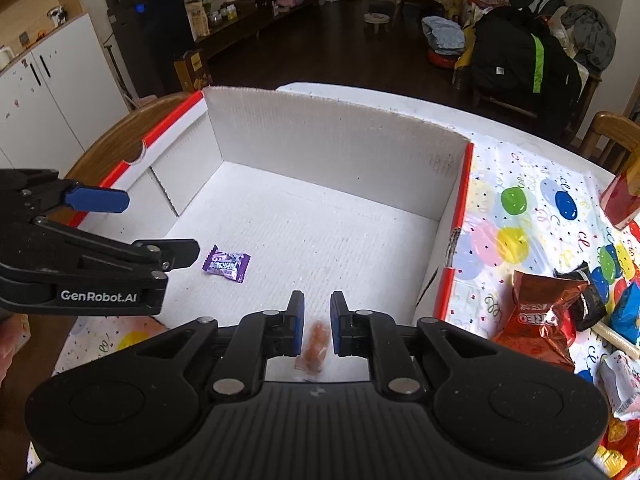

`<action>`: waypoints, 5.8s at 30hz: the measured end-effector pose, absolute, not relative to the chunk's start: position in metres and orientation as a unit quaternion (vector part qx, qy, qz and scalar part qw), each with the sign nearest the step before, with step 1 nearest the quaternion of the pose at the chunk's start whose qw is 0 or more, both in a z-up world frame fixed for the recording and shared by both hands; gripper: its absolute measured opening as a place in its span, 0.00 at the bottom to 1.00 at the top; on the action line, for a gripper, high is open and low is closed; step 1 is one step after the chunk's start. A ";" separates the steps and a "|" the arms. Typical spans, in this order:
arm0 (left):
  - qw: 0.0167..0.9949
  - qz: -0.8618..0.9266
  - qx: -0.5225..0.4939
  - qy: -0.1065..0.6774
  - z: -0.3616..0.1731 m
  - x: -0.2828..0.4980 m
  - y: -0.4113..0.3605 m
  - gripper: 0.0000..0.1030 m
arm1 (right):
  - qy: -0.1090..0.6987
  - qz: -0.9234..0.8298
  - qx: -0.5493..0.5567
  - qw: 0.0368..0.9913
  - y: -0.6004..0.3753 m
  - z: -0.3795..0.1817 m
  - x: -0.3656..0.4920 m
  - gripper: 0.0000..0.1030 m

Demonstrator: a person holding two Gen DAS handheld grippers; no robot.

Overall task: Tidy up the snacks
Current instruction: 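Carry both candies into the red box and open both grippers, then withdraw both tools from the box back over the snacks, then grasp the egg snack with the left gripper while the right gripper grasps the white bag, then carry the egg snack and white bag into the box and release both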

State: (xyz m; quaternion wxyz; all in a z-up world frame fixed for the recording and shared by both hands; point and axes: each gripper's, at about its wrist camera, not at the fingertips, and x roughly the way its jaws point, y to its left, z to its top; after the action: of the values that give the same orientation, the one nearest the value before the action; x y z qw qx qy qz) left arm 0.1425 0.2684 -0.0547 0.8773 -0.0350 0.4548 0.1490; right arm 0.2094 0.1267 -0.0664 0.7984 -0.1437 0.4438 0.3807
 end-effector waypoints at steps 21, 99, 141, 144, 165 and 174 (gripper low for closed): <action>0.907 0.116 -0.045 0.403 -0.013 0.103 0.235 0.87 | 0.391 0.392 -0.103 0.826 0.066 -0.007 0.175 0.77; 0.876 -0.054 -0.037 0.479 -0.153 0.261 -0.024 0.62 | 0.433 0.426 -0.256 0.752 -0.174 -0.156 0.204 0.62; 0.893 -0.046 -0.105 0.435 -0.084 0.168 0.046 0.42 | 0.442 0.359 -0.058 0.820 -0.175 -0.063 0.187 0.27; 0.895 -0.040 -0.110 0.431 -0.072 0.159 0.058 0.42 | 0.434 0.365 -0.055 0.822 -0.162 -0.050 0.184 0.27; 0.923 0.041 -0.110 0.367 -0.003 0.118 0.171 0.43 | 0.377 0.441 -0.068 0.812 -0.022 0.025 0.187 0.27; 0.925 0.087 -0.095 0.357 0.007 0.119 0.220 0.43 | 0.361 0.461 -0.076 0.807 0.043 0.031 0.202 0.27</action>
State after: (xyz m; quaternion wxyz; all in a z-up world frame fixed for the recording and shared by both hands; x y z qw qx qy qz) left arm 0.1192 0.2203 0.0068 0.9252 -0.0950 0.3568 0.0871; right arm 0.2017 0.0431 0.0311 0.8069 -0.0763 0.3612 0.4611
